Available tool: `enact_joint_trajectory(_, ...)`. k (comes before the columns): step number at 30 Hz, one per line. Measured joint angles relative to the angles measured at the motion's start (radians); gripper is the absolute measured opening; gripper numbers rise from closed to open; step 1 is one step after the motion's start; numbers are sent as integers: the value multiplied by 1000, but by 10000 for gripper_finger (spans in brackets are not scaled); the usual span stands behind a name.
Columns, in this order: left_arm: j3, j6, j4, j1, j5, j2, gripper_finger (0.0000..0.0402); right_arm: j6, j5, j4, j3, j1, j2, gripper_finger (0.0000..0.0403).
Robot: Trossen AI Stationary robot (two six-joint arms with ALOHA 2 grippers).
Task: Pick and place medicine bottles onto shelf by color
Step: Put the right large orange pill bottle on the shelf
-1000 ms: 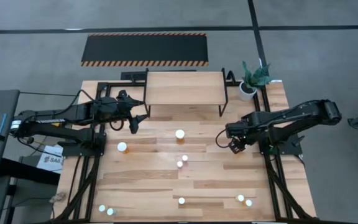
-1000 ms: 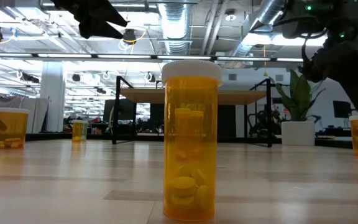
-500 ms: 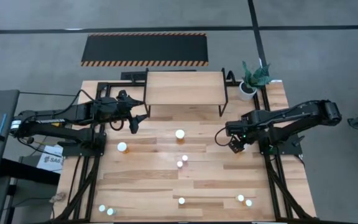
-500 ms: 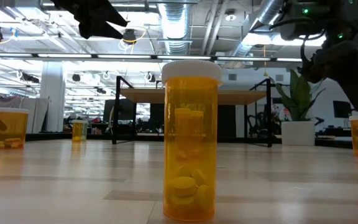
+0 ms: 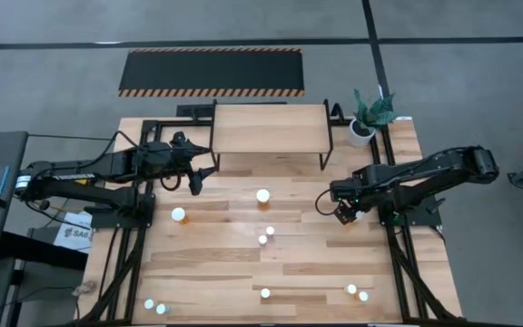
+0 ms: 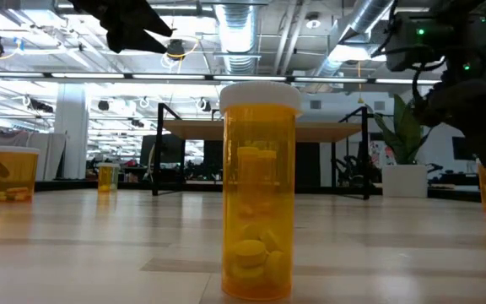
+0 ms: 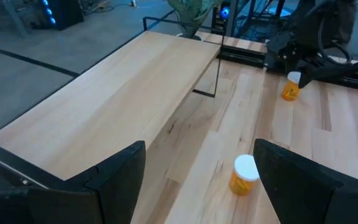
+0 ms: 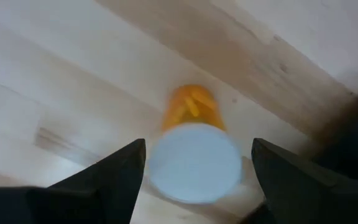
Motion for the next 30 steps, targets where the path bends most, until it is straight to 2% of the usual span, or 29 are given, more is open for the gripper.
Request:
enact_joint_trajectory(5, 0, 0, 0, 0, 0, 0, 288, 9, -12, -3, 0, 1, 0, 307)
enact_joint_trajectory(20, 0, 1, 0, 0, 1, 0, 288, 14, -48, -27, 17, 0, 0, 215)
enact_joint_trajectory(24, 0, 2, -1, 0, 1, 0, 288, -16, -51, -96, 102, 0, 0, 210)
enact_joint_trajectory(30, 0, 13, 0, 0, 1, 0, 288, -110, -51, -206, 325, -24, 0, 218)
